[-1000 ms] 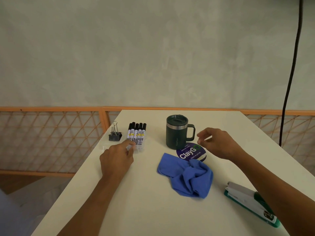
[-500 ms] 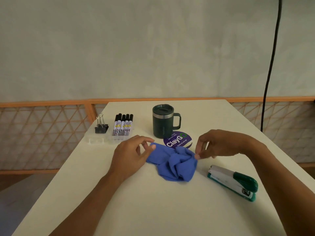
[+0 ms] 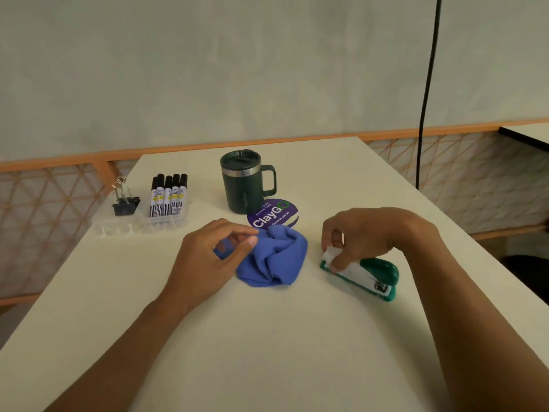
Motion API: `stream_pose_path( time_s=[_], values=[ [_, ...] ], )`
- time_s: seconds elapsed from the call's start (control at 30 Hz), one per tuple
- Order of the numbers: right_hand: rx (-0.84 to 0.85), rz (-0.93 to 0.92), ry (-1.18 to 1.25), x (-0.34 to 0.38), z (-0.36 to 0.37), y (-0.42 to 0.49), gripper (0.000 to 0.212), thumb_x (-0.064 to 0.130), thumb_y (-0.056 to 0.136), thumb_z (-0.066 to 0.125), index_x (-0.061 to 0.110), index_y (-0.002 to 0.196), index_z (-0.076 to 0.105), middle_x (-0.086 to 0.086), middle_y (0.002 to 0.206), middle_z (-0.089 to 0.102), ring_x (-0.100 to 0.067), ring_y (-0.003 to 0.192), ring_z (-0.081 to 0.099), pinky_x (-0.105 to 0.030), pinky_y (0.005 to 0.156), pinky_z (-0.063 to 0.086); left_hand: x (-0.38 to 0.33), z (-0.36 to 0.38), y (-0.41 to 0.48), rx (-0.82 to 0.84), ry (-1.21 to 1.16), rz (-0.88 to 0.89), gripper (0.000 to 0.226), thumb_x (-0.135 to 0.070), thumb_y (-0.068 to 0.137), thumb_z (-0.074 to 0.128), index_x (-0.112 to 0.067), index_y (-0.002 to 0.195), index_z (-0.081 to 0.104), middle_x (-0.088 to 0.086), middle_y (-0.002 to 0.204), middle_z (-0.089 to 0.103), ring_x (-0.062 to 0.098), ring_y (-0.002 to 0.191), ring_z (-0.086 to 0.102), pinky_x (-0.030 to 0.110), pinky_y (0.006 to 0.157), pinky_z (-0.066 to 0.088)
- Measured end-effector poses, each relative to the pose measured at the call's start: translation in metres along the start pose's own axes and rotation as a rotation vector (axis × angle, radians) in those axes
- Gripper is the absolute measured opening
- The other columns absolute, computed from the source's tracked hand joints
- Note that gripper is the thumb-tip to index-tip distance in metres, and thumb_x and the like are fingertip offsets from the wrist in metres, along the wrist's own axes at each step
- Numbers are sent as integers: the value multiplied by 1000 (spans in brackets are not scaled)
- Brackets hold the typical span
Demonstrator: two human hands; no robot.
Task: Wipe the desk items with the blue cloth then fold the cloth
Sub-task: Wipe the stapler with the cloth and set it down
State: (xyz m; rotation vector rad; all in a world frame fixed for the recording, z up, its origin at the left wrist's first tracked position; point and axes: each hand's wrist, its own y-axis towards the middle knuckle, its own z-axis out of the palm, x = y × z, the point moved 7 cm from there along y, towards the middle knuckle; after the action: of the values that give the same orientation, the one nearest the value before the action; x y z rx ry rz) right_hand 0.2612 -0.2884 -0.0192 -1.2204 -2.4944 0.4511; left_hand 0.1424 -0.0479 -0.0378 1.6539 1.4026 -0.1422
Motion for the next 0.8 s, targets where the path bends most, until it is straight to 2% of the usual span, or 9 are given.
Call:
stream_pose_path(
  time_s=[0.1,0.2,0.3,0.4,0.53,0.6,0.67,0.73,0.8],
  values=[
    [-169,-50,78,2,-5,7,37,53,83,82,38,112,64,14,106,62,-9,93,60,-30,76,53,-3,0,0,-12,-22,-3,15,-19,98,79,-26,110,81,-7,99,76,22,91,70,37,77,55],
    [-401,-138,177,6,-20,7,33,50,83,81,35,110,68,14,102,67,-7,88,62,-23,68,48,-6,0,0,-12,-35,-8,14,-20,98,78,-26,111,81,-7,101,77,22,92,71,32,78,55],
    [-601,-202,410,8,-36,0,27,45,84,83,35,107,72,16,98,71,-3,82,67,-19,63,53,-10,2,-1,-9,-91,-28,15,-24,97,77,-24,111,81,-8,101,77,18,94,71,19,81,52],
    [-723,-253,681,14,-42,-4,26,45,86,85,36,108,74,15,99,74,-3,82,70,-18,66,57,-9,4,-2,5,-179,-110,15,-28,97,76,-26,111,81,-6,102,78,17,95,71,20,82,54],
    [-729,-341,1108,38,-32,2,28,34,87,88,27,113,78,5,101,76,-16,81,76,-28,69,61,-6,9,-2,53,-373,-267,26,-38,94,75,-25,117,80,-3,107,80,13,95,71,30,87,58],
    [-709,-375,1267,50,-23,8,29,28,89,88,22,115,78,-1,106,78,-23,87,79,-30,72,62,-5,9,-1,59,-450,-329,32,-40,94,74,-22,119,79,-1,110,81,17,93,74,32,83,61],
    [-687,-380,1376,57,-13,14,30,25,89,87,21,117,79,-6,112,77,-25,97,78,-29,76,63,-1,7,0,50,-490,-374,33,-38,93,74,-19,121,78,1,110,81,22,91,76,31,81,63],
    [-653,-374,1445,62,-5,19,31,24,89,87,21,119,79,-7,114,76,-24,104,78,-35,80,66,4,2,1,41,-512,-401,30,-31,94,77,-17,121,78,2,111,82,27,93,77,31,82,64],
    [-640,-378,1463,66,0,22,33,23,89,87,21,120,78,-5,112,77,-23,105,77,-40,83,67,6,-2,2,49,-514,-407,28,-25,93,80,-16,120,80,2,110,82,25,100,78,32,86,64]
  ],
)
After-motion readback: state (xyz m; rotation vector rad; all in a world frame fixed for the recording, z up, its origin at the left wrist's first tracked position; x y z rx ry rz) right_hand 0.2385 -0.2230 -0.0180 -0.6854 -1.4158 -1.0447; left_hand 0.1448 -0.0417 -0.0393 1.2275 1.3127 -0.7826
